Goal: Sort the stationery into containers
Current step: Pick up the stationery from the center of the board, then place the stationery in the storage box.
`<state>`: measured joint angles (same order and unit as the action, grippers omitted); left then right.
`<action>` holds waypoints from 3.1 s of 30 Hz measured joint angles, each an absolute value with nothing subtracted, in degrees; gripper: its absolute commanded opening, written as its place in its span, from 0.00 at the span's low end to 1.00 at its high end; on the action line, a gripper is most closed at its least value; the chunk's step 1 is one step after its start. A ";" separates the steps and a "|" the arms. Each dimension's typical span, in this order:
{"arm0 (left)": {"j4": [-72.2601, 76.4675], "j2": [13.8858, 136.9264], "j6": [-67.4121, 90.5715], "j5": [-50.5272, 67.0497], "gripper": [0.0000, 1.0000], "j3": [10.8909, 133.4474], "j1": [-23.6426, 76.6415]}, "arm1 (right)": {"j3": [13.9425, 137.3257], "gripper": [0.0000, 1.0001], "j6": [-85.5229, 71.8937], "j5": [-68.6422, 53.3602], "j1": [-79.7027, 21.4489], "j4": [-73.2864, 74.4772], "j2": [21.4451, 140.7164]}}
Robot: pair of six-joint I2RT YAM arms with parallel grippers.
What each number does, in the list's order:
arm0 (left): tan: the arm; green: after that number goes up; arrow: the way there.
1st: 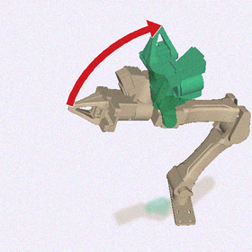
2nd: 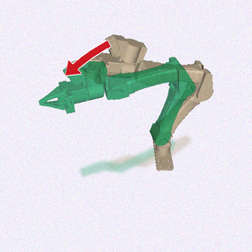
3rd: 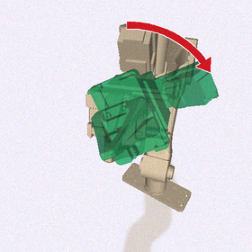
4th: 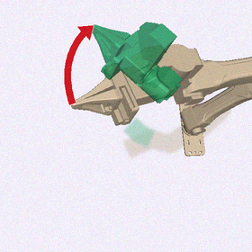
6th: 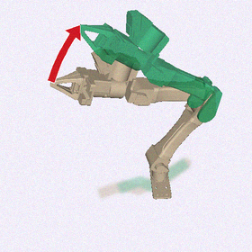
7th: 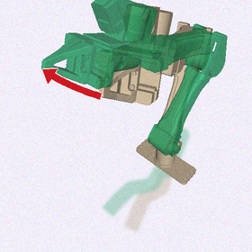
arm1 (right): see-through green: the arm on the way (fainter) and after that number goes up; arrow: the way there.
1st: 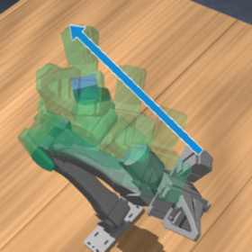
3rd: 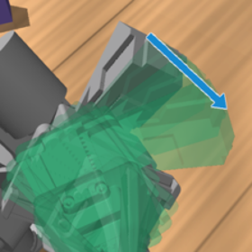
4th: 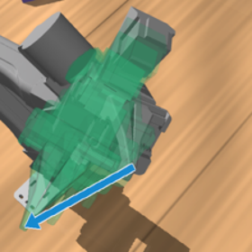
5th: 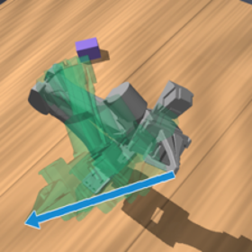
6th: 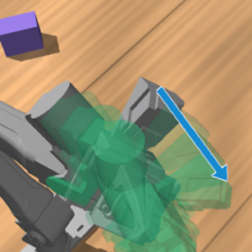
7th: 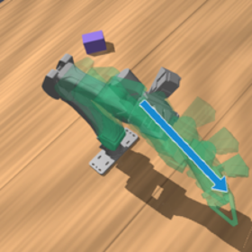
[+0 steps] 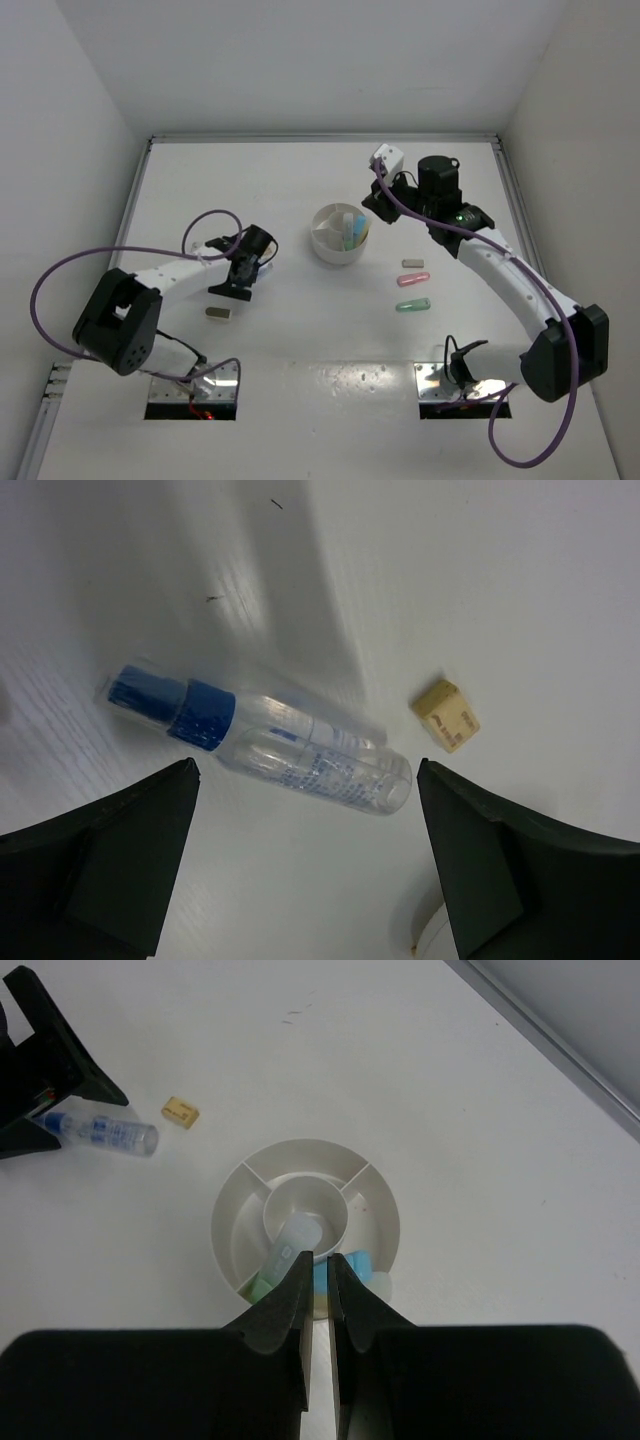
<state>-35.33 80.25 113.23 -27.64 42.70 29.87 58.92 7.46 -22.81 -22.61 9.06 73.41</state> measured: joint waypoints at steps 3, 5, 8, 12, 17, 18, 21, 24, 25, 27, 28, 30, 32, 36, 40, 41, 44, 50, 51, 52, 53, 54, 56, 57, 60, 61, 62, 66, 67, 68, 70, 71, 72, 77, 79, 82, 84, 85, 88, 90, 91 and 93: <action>-35.29 81.17 113.25 -27.40 0.92 42.70 29.10 | 58.92 0.11 7.46 -22.81 -22.61 9.08 73.23; -35.20 81.47 113.23 -27.20 0.91 42.70 27.92 | 58.89 0.11 7.40 -22.83 -22.50 9.06 72.97; -35.20 82.17 113.25 -26.92 0.84 42.70 26.17 | 58.89 0.11 7.20 -22.85 -22.22 9.06 72.58; -35.11 83.64 113.32 -26.72 0.73 42.70 24.95 | 58.87 0.11 7.03 -22.83 -22.20 9.06 72.51; -34.96 86.74 113.30 -26.17 0.71 44.29 23.22 | 58.67 0.11 6.98 -22.81 -22.13 9.02 72.34; -34.96 87.24 113.30 -26.15 0.70 44.77 23.11 | 58.67 0.11 6.96 -22.81 -22.06 9.02 72.29; -34.79 89.01 113.34 -25.87 0.53 46.15 22.65 | 58.61 0.11 6.66 -22.81 -21.76 8.99 72.01; -34.54 90.39 113.45 -25.45 0.38 47.05 21.85 | 58.57 0.11 6.37 -22.79 -21.54 8.99 71.42; -34.59 90.70 113.43 -25.23 0.37 47.46 21.63 | 58.57 0.11 6.28 -22.79 -21.50 8.95 71.22; -34.54 91.22 113.40 -24.95 0.30 48.01 21.39 | 58.57 0.11 6.20 -22.79 -21.50 8.75 70.91; -34.54 91.44 113.38 -24.84 0.28 48.23 21.26 | 58.57 0.11 6.15 -22.79 -21.50 8.67 70.81; -34.54 91.57 113.40 -24.62 0.15 48.40 21.02 | 58.57 0.11 6.13 -22.79 -21.43 8.64 70.57; -34.50 91.55 113.43 -24.45 0.05 48.49 20.73 | 58.54 0.11 6.09 -22.81 -21.30 8.62 70.41; -35.64 91.48 111.44 -25.61 0.00 49.91 19.88 | 58.11 0.11 5.91 -22.92 -21.12 8.54 70.28; -36.58 91.26 98.87 -27.99 0.00 58.08 19.86 | 57.95 0.00 5.80 -23.51 -21.02 8.56 70.26; -35.99 91.05 94.50 -28.75 0.00 61.19 20.12 | 57.95 0.00 5.82 -23.88 -20.93 8.56 70.26; -28.36 88.40 76.27 -29.78 0.00 67.05 22.65 | 57.71 0.00 5.96 -24.62 -20.71 8.38 70.24; -3.64 80.20 44.91 -16.58 0.00 64.51 27.92 | 56.49 0.00 6.94 -23.40 -20.21 7.97 70.22; 0.08 80.27 41.95 -13.58 0.00 63.94 27.70 | 56.23 0.00 7.27 -23.07 -20.01 7.77 70.19; 4.05 80.86 38.94 -10.24 0.00 63.44 27.35 | 56.05 0.00 7.51 -22.81 -19.92 7.77 70.19; 6.96 81.73 36.56 -7.25 0.00 63.33 27.35 | 55.83 0.00 7.64 -22.57 -19.62 7.70 70.19; 9.82 83.02 34.30 -4.58 0.00 63.33 27.35 | 55.59 0.00 7.77 -22.44 -19.42 7.70 70.17; 13.78 85.97 30.50 -0.49 0.00 63.61 27.99 | 55.18 0.00 7.95 -22.26 -19.00 7.70 70.15; 15.11 87.64 28.88 0.97 0.00 63.92 28.60 | 55.07 0.00 7.99 -22.13 -18.74 7.75 70.15; 18.48 92.16 25.30 4.01 0.00 64.45 30.74 | 54.94 0.00 8.03 -21.76 -17.91 7.62 70.00; 19.70 93.58 24.27 4.64 0.00 64.45 31.57 | 54.83 0.00 8.05 -21.52 -17.54 7.55 69.87; 20.73 94.74 23.62 4.91 0.00 64.45 32.23 | 54.74 0.00 8.08 -21.41 -17.15 7.53 69.58; 23.94 98.04 21.28 4.91 0.00 64.49 35.00 | 54.19 0.00 8.19 -21.21 -15.86 6.66 68.55; 24.38 98.48 20.78 4.69 0.00 64.69 35.57 | 54.19 0.00 8.21 -21.26 -15.57 6.42 68.51; 24.86 98.85 20.25 4.43 0.00 64.93 36.14 | 54.19 0.00 8.21 -21.26 -15.27 6.24 68.47; 26.04 99.22 19.22 3.57 0.00 65.30 37.26 | 54.17 0.00 8.21 -21.28 -14.87 6.09 68.47; 26.52 99.24 18.74 3.29 0.00 65.39 37.67 | 54.17 0.00 8.21 -21.37 -14.70 6.09 68.47; 27.00 99.24 18.37 2.92 0.00 65.39 38.09 | 54.17 0.00 8.21 -21.45 -14.59 6.09 68.47; 29.02 99.26 16.69 -0.45 0.00 65.17 39.31 | 54.17 0.00 8.19 -22.26 -13.87 6.09 68.47; 29.80 99.26 16.19 -2.04 0.00 64.69 39.62 | 54.17 0.00 8.19 -22.72 -13.54 6.07 68.47; 30.52 99.26 15.49 -3.99 0.00 63.35 39.83 | 54.17 0.00 8.19 -23.24 -12.95 6.07 68.47; 30.50 99.29 15.40 -4.80 0.00 62.67 39.86 | 54.17 0.00 8.16 -23.53 -12.82 6.07 68.47; 30.52 99.29 15.29 -5.13 0.00 62.35 39.88 | 54.15 0.00 8.14 -23.66 -12.82 6.09 68.47; 30.52 99.29 15.22 -5.69 0.00 61.73 40.12 | 54.15 0.00 8.14 -24.27 -12.43 6.07 68.47; 30.50 99.31 15.20 -5.98 0.00 61.52 40.27 | 54.15 0.00 8.14 -24.38 -12.27 6.09 68.47; 30.52 99.35 15.20 -6.09 0.00 61.49 40.32 | 54.15 0.00 8.14 -24.49 -12.21 6.07 68.47; 30.50 99.37 15.16 -6.37 0.00 61.47 40.34 | 54.15 0.00 8.14 -24.64 -12.12 6.07 68.47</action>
